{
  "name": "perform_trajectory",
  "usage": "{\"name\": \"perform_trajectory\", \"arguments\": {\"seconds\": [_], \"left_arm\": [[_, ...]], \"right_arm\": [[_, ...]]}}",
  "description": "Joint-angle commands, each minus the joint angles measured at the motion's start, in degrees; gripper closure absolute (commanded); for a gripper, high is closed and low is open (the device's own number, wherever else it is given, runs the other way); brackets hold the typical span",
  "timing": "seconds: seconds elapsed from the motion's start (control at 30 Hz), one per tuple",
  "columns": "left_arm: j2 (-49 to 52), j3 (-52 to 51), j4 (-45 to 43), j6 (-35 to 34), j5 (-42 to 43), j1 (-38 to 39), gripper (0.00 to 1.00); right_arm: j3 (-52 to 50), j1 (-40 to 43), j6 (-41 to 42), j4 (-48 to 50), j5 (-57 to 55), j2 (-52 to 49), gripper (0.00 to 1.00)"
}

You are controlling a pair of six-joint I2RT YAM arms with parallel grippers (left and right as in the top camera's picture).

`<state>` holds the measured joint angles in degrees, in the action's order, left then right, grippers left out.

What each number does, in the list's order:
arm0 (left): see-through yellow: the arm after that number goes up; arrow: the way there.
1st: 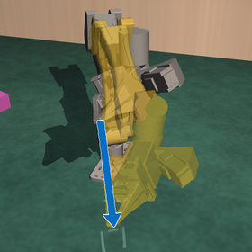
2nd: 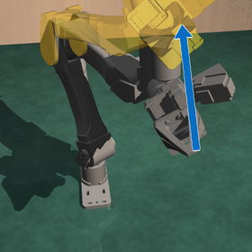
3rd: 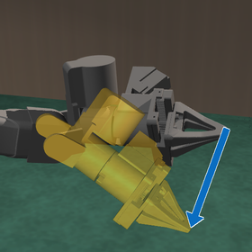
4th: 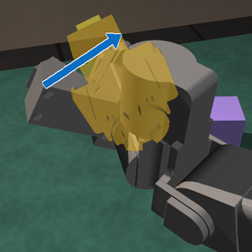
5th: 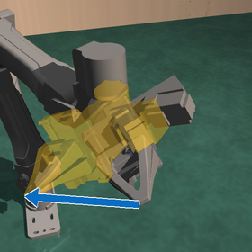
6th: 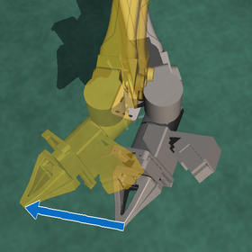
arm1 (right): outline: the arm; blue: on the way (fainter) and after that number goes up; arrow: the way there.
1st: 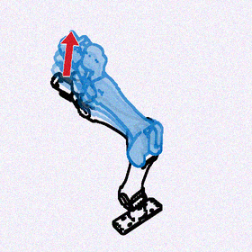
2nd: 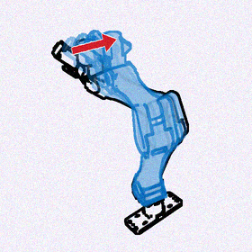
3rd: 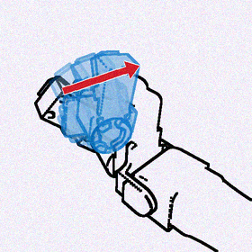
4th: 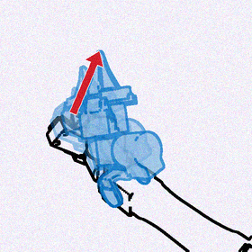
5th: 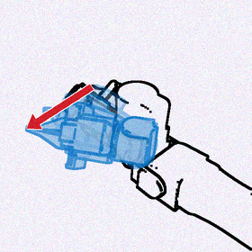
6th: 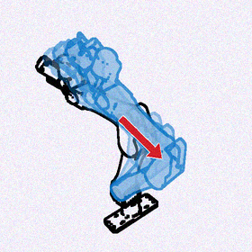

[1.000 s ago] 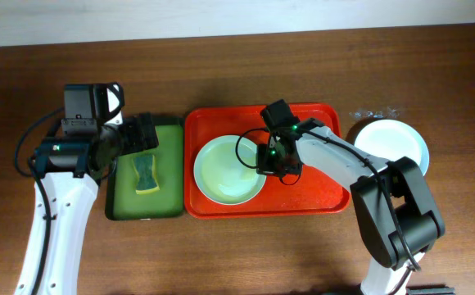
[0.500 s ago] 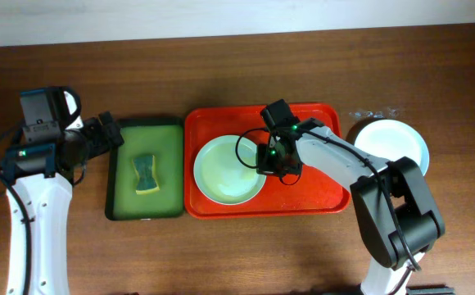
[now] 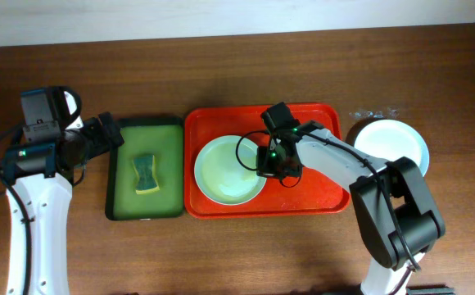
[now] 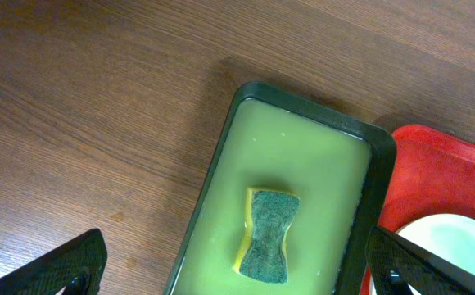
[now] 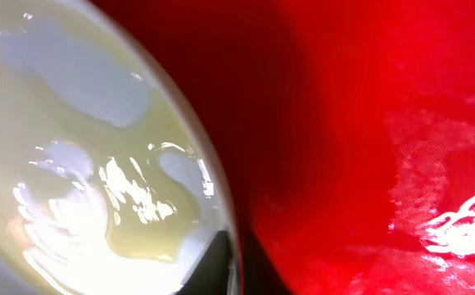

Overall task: Clean dirty plates on tray and stack at the side
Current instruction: 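Retract the left arm to its side rest position, then lift the pale green plate with right gripper and tilt it over the green tray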

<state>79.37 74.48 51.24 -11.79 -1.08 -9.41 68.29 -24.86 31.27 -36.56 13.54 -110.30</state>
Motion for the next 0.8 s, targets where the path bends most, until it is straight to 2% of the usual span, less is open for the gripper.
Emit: {"name": "perform_trajectory", "arguments": {"seconds": [0.0,0.2,0.4,0.77], "left_arm": [[-0.5,0.7,0.1,-0.7,-0.4,-0.3,0.01],[-0.5,0.7,0.1,-0.7,-0.4,-0.3,0.01],[-0.5,0.7,0.1,-0.8,-0.4,-0.3,0.01],[-0.5,0.7,0.1,-0.8,-0.4,-0.3,0.01]], "right_arm": [[-0.9,-0.3,-0.3,0.0,-0.9,0.3,0.96],[3.0,3.1,-0.4,-6.0,0.7,0.5,0.96],[3.6,3.1,-1.0,-6.2,2.6,0.5,0.96],[11.6,3.1,-2.3,-15.1,2.5,0.6,0.96]]}}
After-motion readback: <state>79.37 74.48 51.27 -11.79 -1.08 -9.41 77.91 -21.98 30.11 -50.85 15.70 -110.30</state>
